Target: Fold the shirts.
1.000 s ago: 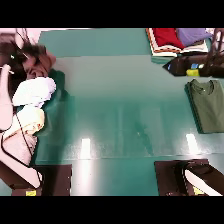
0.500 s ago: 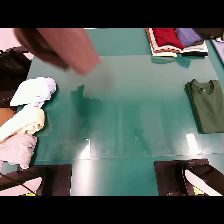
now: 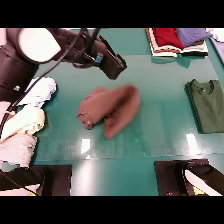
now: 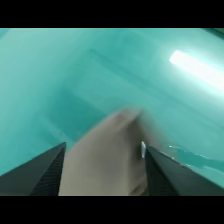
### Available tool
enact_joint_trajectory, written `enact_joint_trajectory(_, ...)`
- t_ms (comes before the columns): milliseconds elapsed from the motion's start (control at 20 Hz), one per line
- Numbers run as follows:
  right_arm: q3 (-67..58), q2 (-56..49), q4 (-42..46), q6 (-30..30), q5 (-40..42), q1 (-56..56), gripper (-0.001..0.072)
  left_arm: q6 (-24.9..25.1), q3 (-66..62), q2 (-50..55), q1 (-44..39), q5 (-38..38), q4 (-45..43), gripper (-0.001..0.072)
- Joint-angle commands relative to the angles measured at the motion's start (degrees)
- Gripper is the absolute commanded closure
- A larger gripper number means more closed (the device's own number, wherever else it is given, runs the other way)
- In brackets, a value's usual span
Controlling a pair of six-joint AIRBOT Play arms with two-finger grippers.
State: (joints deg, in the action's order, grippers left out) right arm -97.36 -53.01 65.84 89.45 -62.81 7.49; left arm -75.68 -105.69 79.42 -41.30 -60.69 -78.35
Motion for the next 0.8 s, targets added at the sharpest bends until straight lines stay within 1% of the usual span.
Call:
enact_joint_trajectory(0,-0.50,0.09,-0.22,0.02,-0.66,0.04,0.0694,-4.37,0.83,0.33,5.16,-3.41,-0.04,0.0143)
enact_joint_trajectory(50,-0.50,0.09,-0.22,0.02,-0.81,0.04,0.0694,-7.13,0.92,0.37,10.21,-6.93,-0.09,0.0143)
enact_joint_trajectory(150,-0.50,0.04,-0.24,0.02,-0.85,0.04,0.0694,-10.23,4.57,0.44,19.67,-10.84,1.14,0.0142)
enact_joint_trajectory(250,-0.50,0.02,-0.24,0.02,-0.83,0.04,0.0694,-10.34,12.79,0.46,27.15,-9.62,5.86,0.0143)
enact_joint_trajectory(350,-0.50,0.02,-0.26,0.02,-0.83,0.07,0.0694,-10.12,23.56,0.48,31.74,-5.40,13.75,0.0143)
enact_joint_trajectory(450,-0.50,0.02,-0.26,0.02,-0.83,0.04,0.0694,-7.39,33.90,1.03,32.89,-0.15,20.63,0.0143)
enact_joint_trajectory(550,-0.50,0.02,-0.24,0.02,-0.87,0.04,0.0694,-3.32,41.13,2.62,32.00,3.17,26.84,0.0142)
enact_joint_trajectory(650,-0.50,0.02,-0.33,0.04,-0.85,0.07,0.0694,-0.70,44.41,5.62,30.73,4.68,31.58,0.0142)
enact_joint_trajectory(750,-0.50,0.02,-0.37,0.04,-0.90,0.07,0.0694,-0.68,44.65,8.61,28.96,5.35,33.07,0.0142)
